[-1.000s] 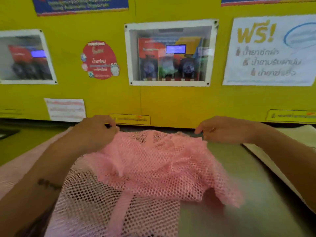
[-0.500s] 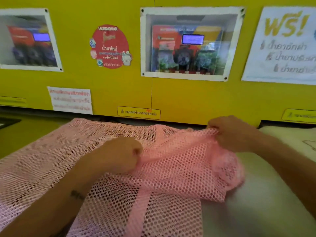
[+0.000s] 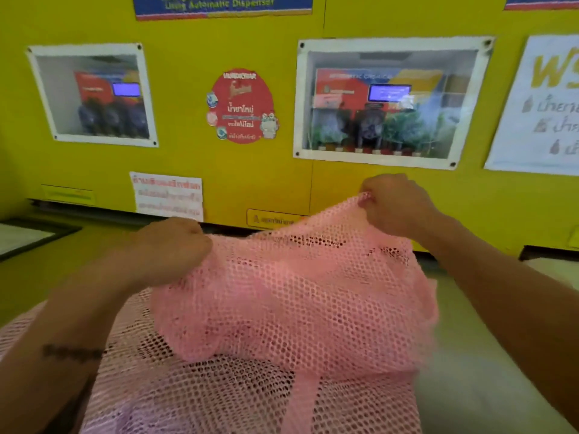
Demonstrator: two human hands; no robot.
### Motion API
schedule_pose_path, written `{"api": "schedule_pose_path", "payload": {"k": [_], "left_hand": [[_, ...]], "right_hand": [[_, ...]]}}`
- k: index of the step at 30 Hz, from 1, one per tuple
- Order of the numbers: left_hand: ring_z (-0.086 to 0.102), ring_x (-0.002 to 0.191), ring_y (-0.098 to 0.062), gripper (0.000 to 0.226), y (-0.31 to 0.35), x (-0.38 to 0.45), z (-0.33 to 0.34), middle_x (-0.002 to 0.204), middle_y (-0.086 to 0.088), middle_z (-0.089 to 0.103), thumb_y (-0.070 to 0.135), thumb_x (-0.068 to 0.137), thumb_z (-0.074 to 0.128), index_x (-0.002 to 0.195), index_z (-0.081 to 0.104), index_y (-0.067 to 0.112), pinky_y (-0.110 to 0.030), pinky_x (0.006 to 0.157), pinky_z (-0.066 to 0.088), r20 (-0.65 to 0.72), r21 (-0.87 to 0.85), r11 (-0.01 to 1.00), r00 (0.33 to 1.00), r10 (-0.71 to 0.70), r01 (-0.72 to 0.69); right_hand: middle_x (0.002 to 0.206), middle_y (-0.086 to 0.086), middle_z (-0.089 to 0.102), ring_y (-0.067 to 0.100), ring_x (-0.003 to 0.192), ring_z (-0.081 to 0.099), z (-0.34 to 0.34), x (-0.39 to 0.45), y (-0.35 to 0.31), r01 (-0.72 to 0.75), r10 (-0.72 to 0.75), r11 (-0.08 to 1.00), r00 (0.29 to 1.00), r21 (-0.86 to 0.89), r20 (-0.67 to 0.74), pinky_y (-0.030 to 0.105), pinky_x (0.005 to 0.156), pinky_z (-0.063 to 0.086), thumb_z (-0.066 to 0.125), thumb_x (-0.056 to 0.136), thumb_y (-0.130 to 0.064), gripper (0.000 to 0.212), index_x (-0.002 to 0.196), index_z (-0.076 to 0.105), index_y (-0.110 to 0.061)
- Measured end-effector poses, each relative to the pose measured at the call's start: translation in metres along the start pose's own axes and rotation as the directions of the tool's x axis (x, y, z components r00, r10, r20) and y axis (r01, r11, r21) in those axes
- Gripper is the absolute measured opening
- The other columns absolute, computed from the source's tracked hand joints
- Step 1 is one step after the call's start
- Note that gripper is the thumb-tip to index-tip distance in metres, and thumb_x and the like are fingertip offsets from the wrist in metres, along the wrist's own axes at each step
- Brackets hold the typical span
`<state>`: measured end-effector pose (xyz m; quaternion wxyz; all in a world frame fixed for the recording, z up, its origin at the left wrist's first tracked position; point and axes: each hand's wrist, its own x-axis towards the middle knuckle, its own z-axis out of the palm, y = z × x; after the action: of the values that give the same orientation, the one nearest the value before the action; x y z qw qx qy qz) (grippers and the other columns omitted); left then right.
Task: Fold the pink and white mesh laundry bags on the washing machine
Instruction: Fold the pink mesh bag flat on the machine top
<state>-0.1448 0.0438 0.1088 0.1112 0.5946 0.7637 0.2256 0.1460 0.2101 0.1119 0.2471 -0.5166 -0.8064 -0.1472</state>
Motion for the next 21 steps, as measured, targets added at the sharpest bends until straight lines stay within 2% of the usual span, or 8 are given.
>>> {"api": "schedule_pose_path", "payload": {"k": [2, 4, 8, 10, 12, 14, 19, 21], "left_hand": [[0.060, 0.099, -0.021, 0.030, -0.008, -0.002, 0.001, 0.116, -0.001, 0.062, 0.045, 0.092, 0.052, 0.114, 0.056, 0.026, -0.037, 0.087, 0.048, 0.110, 0.068, 0.997, 0.994, -0.030, 0.022], [0.054, 0.118, -0.020, 0.071, -0.012, 0.002, 0.008, 0.139, 0.006, 0.051, 0.064, 0.081, 0.060, 0.142, 0.033, 0.040, -0.038, 0.095, 0.044, 0.205, -0.016, 1.000, 0.979, 0.016, -0.013], [0.043, 0.137, -0.020, 0.111, -0.015, 0.036, 0.027, 0.156, 0.005, 0.036, 0.063, 0.072, 0.073, 0.152, 0.000, 0.044, -0.035, 0.102, 0.038, 0.124, -0.385, 0.916, 0.977, 0.172, -0.112], [0.060, 0.117, -0.021, 0.098, -0.018, 0.052, 0.029, 0.134, 0.000, 0.060, 0.047, 0.072, 0.076, 0.151, 0.022, 0.031, -0.042, 0.100, 0.048, 0.053, -0.531, 0.847, 0.996, 0.078, -0.038], [0.067, 0.088, -0.017, 0.049, -0.028, 0.066, 0.028, 0.105, -0.001, 0.071, 0.030, 0.077, 0.066, 0.124, 0.058, 0.019, -0.037, 0.079, 0.057, -0.086, -0.529, 0.848, 0.996, -0.005, -0.041], [0.059, 0.074, -0.009, 0.020, -0.045, 0.074, 0.022, 0.100, 0.001, 0.068, 0.019, 0.087, 0.056, 0.103, 0.068, 0.017, -0.025, 0.060, 0.046, -0.230, -0.471, 0.880, 0.972, -0.049, -0.067], [0.060, 0.107, -0.025, 0.041, -0.110, 0.100, -0.006, 0.125, -0.003, 0.062, 0.002, 0.088, 0.047, 0.124, 0.064, 0.009, -0.040, 0.097, 0.049, -0.275, -0.592, 0.803, 0.953, -0.123, -0.067], [0.065, 0.105, -0.028, 0.045, -0.131, 0.109, -0.016, 0.120, -0.008, 0.069, -0.003, 0.083, 0.044, 0.118, 0.069, 0.010, -0.046, 0.094, 0.053, -0.281, -0.611, 0.786, 0.954, -0.102, -0.095]], "right_hand": [[0.107, 0.010, 0.070, 0.036, 0.103, 0.061, 0.013, 0.012, -0.038, 0.083, -0.082, 0.995, 0.996, 0.051, -0.033, 0.043, 0.079, 0.053, 0.056, 0.088, -0.020, 0.021, 0.101, 0.071, -0.018], [0.108, 0.008, 0.070, 0.034, 0.103, 0.062, 0.018, 0.025, -0.074, 0.166, -0.159, 0.982, 0.984, 0.086, -0.084, 0.044, 0.082, 0.052, 0.055, 0.087, -0.020, 0.022, 0.103, 0.071, -0.022], [0.100, 0.008, 0.065, 0.032, 0.095, 0.061, 0.013, 0.048, -0.140, 0.298, -0.257, 0.921, 0.949, 0.252, -0.184, 0.046, 0.080, 0.051, 0.051, 0.084, -0.025, 0.027, 0.103, 0.070, -0.023], [0.107, 0.006, 0.062, 0.028, 0.100, 0.059, 0.013, 0.057, -0.164, 0.267, -0.226, 0.910, 0.961, 0.317, -0.159, 0.047, 0.084, 0.051, 0.055, 0.083, -0.035, 0.029, 0.108, 0.064, -0.024], [0.126, 0.006, 0.056, 0.026, 0.111, 0.056, 0.016, 0.064, -0.171, 0.141, -0.145, 0.935, 0.989, 0.326, -0.014, 0.047, 0.090, 0.050, 0.066, 0.081, -0.039, 0.048, 0.124, 0.053, -0.024], [0.142, 0.008, 0.048, 0.027, 0.121, 0.052, 0.020, 0.064, -0.160, -0.031, -0.052, 0.922, 0.978, 0.386, 0.202, 0.042, 0.091, 0.049, 0.070, 0.082, -0.030, 0.065, 0.139, 0.041, -0.021], [0.148, 0.011, 0.045, 0.029, 0.132, 0.045, 0.033, 0.023, -0.133, -0.047, -0.020, 0.995, 0.758, 0.084, 0.652, 0.039, 0.106, 0.038, 0.054, 0.097, -0.031, 0.050, 0.140, 0.047, -0.007], [0.145, 0.006, 0.047, 0.021, 0.119, 0.055, 0.049, 0.009, -0.133, -0.034, -0.039, 0.995, 0.720, 0.091, 0.693, 0.034, 0.097, 0.044, 0.047, 0.099, -0.026, 0.044, 0.139, 0.050, -0.010]]}}
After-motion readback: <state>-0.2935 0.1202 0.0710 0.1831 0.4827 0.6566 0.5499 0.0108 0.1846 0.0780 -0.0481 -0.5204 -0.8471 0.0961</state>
